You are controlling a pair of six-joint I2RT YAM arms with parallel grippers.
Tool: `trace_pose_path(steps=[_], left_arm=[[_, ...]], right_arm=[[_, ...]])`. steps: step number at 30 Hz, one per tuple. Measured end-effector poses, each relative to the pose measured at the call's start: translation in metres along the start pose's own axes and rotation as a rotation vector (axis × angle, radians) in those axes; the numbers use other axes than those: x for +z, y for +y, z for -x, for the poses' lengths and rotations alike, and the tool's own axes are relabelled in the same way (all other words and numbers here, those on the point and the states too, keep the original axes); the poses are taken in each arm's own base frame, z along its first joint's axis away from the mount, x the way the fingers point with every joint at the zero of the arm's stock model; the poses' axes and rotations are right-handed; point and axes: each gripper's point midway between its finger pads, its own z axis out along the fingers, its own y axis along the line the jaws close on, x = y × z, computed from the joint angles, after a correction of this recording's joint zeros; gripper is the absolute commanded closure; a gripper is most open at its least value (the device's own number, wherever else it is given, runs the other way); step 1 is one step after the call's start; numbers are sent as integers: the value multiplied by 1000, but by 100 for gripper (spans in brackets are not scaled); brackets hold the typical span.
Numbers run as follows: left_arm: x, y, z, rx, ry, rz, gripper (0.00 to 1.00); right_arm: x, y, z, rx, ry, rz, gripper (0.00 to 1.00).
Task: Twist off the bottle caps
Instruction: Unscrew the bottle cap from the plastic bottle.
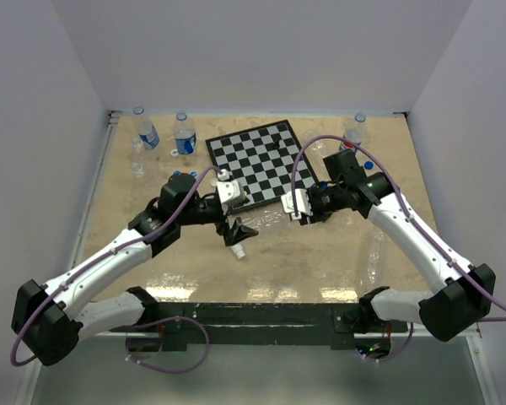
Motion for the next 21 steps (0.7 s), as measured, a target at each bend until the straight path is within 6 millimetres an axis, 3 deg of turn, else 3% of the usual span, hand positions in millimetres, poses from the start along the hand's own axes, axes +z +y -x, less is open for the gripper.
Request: trace_pose_path(steps=[6, 15, 19, 20, 21], left_arm=[[24, 0, 21, -108, 49, -123, 0], [49, -19, -20, -336, 222, -335, 6], [50, -26, -23, -372, 244, -380, 21], [51, -28, -23, -375, 246, -390, 31], [51, -29, -23, -377, 248, -398, 49]], right_arm=[[0, -2, 5, -60, 49, 0, 96], [5, 0, 21, -138, 83, -6, 96], [5, -1, 25, -146, 84, -19, 96], [5, -1, 25, -146, 85, -21, 96], [4, -2, 25, -146, 87, -25, 95]])
